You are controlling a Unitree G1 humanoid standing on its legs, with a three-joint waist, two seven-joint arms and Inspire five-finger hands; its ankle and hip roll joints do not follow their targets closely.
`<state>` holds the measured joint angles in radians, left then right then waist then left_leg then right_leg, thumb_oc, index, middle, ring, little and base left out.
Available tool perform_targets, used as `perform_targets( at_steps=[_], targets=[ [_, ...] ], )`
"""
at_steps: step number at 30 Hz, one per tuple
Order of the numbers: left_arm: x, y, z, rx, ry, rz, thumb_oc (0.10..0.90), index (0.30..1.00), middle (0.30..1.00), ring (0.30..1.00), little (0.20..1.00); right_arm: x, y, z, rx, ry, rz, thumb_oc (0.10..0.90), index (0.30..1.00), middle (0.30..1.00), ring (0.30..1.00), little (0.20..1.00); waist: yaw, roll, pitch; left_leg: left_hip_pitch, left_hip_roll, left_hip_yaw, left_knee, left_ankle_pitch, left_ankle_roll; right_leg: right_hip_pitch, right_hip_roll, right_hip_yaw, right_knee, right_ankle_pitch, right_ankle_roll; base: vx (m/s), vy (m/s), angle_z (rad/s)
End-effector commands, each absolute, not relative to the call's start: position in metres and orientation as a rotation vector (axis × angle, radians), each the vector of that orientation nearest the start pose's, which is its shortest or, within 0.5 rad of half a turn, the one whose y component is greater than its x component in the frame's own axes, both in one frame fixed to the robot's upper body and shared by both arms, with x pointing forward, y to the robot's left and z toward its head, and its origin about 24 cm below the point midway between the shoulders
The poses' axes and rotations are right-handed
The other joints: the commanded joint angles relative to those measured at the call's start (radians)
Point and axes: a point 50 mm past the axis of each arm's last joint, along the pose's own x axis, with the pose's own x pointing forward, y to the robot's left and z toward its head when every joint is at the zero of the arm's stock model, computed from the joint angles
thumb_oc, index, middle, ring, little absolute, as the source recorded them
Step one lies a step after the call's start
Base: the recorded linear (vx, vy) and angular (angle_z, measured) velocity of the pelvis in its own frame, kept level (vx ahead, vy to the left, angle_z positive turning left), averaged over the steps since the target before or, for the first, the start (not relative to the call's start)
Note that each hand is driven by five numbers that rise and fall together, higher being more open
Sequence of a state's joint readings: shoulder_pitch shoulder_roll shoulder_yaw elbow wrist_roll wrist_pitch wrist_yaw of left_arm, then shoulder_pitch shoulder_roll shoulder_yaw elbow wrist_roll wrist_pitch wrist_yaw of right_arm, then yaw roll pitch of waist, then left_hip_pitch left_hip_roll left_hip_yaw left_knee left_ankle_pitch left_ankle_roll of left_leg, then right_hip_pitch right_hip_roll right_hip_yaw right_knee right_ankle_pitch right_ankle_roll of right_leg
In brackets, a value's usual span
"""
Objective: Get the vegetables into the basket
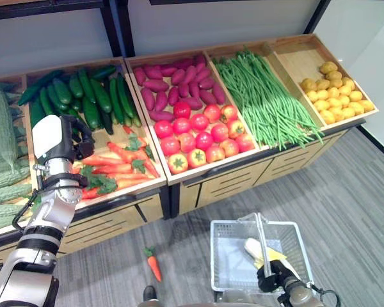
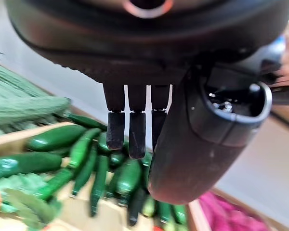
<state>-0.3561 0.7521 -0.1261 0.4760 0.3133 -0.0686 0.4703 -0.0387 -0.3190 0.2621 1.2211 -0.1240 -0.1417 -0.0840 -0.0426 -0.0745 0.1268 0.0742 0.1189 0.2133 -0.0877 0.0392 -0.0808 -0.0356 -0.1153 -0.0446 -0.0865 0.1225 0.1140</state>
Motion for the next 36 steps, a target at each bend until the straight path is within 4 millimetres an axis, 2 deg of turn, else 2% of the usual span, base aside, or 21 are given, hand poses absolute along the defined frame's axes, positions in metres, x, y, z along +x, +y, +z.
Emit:
perform_targets(
  at_steps=[1, 5, 6, 7, 8, 9, 12, 15, 17, 24, 36],
  targets=[
    [0.311, 0.319, 0.179, 1.092, -0.389, 0.561, 0.4, 0.3, 0.3, 0.3, 0.3, 0.095, -0.272, -0.146, -0.656, 1.111, 0.072, 0.4, 0.3, 0.3, 0.3, 0.3, -0.005, -0.014, -0.056, -0.004, -0.006, -0.003, 0.0, -0.032, -0.024, 0.005, -0.065, -0.009, -0.001, 0.018, 0.07, -0.01, 0.006, -0.07],
    [0.311, 0.318, 0.178, 1.126, -0.38, 0.522, 0.404, 0.305, 0.305, 0.305, 0.305, 0.095, -0.273, -0.146, -0.658, 1.107, 0.072, 0.4, 0.3, 0.3, 0.3, 0.3, -0.007, -0.012, -0.054, -0.006, -0.007, -0.002, 0.0, -0.031, -0.024, 0.003, -0.067, -0.01, -0.001, 0.021, 0.07, -0.01, 0.001, -0.05],
    [0.311, 0.319, 0.178, 1.127, -0.38, 0.521, 0.512, 0.456, 0.456, 0.456, 0.456, 0.095, -0.273, -0.146, -0.658, 1.108, 0.072, 0.4, 0.3, 0.3, 0.3, 0.3, -0.007, -0.012, -0.054, -0.006, -0.007, -0.002, 0.0, -0.031, -0.024, 0.003, -0.067, -0.01, -0.001, 0.021, 0.07, 0.0, 0.0, 0.0],
    [0.311, 0.322, 0.176, 1.202, -0.343, 0.485, 0.9, 1.0, 1.0, 1.0, 1.0, 0.096, -0.274, -0.145, -0.658, 1.104, 0.074, 0.4, 0.3, 0.3, 0.3, 0.3, -0.008, -0.011, -0.052, -0.008, -0.007, -0.002, 0.0, -0.03, -0.024, 0.002, -0.067, -0.01, -0.001, 0.022, 0.071, 0.0, 0.0, 0.0],
    [0.312, 0.328, 0.177, 1.317, -0.3, 0.443, 0.9, 1.0, 1.0, 1.0, 1.0, 0.095, -0.276, -0.145, -0.662, 1.111, 0.073, 0.4, 0.3, 0.3, 0.3, 0.3, -0.008, -0.008, -0.051, -0.009, -0.007, 0.0, 0.0, -0.03, -0.024, 0.0, -0.068, -0.01, -0.001, 0.024, 0.073, -0.02, 0.007, -0.04],
    [0.312, 0.328, 0.178, 1.319, -0.301, 0.442, 0.9, 1.0, 1.0, 1.0, 1.0, 0.094, -0.276, -0.145, -0.66, 1.11, 0.072, 0.4, 0.3, 0.3, 0.3, 0.3, -0.007, -0.009, -0.051, -0.009, -0.007, 0.0, 0.0, -0.03, -0.024, -0.001, -0.068, -0.01, -0.001, 0.024, 0.073, -0.01, 0.005, -0.05],
    [0.316, 0.337, 0.18, 1.558, -0.21, 0.358, 0.9, 1.0, 1.0, 1.0, 1.0, 0.095, -0.279, -0.144, -0.662, 1.108, 0.066, 0.4, 0.3, 0.3, 0.3, 0.3, -0.01, -0.006, -0.047, -0.011, -0.008, 0.003, 0.0, -0.028, -0.024, -0.005, -0.068, -0.01, -0.001, 0.029, 0.076, 0.0, 0.001, -0.02],
    [0.32, 0.335, 0.186, 1.73, -0.19, 0.282, 0.9, 1.0, 1.0, 1.0, 1.0, 0.094, -0.28, -0.144, -0.656, 1.11, 0.053, 0.4, 0.3, 0.3, 0.3, 0.3, -0.009, -0.003, -0.041, -0.015, -0.009, 0.001, 0.0, -0.027, -0.023, -0.007, -0.068, -0.011, -0.001, 0.03, 0.079, 0.0, 0.0, 0.0],
    [0.321, 0.344, 0.183, 1.853, -0.118, 0.26, 0.9, 1.0, 1.0, 1.0, 1.0, 0.096, -0.282, -0.143, -0.66, 1.104, 0.053, 0.4, 0.3, 0.3, 0.3, 0.3, -0.014, 0.001, -0.028, -0.023, -0.011, 0.001, 0.0, -0.023, -0.022, -0.016, -0.069, -0.009, -0.001, 0.034, 0.082, 0.0, 0.0, 0.0],
    [0.326, 0.343, 0.191, 1.961, -0.129, 0.242, 0.9, 1.0, 1.0, 1.0, 1.0, 0.098, -0.284, -0.141, -0.66, 1.105, 0.05, 0.4, 0.3, 0.3, 0.3, 0.3, -0.012, 0.001, -0.013, -0.042, -0.012, 0.001, 0.0, -0.02, -0.02, -0.035, -0.068, -0.007, -0.001, 0.038, 0.083, 0.0, 0.002, 0.0],
    [0.34, 0.342, 0.203, 2.155, -0.135, 0.261, 0.9, 1.0, 1.0, 1.0, 1.0, 0.117, -0.285, -0.136, -0.662, 1.052, 0.024, 0.4, 0.3, 0.3, 0.3, 0.3, -0.022, 0.005, 0.03, -0.1, -0.022, 0.012, 0.0, -0.01, -0.008, -0.103, -0.071, 0.015, 0.001, 0.059, 0.088, 0.0, 0.02, -0.05]
  ],
)
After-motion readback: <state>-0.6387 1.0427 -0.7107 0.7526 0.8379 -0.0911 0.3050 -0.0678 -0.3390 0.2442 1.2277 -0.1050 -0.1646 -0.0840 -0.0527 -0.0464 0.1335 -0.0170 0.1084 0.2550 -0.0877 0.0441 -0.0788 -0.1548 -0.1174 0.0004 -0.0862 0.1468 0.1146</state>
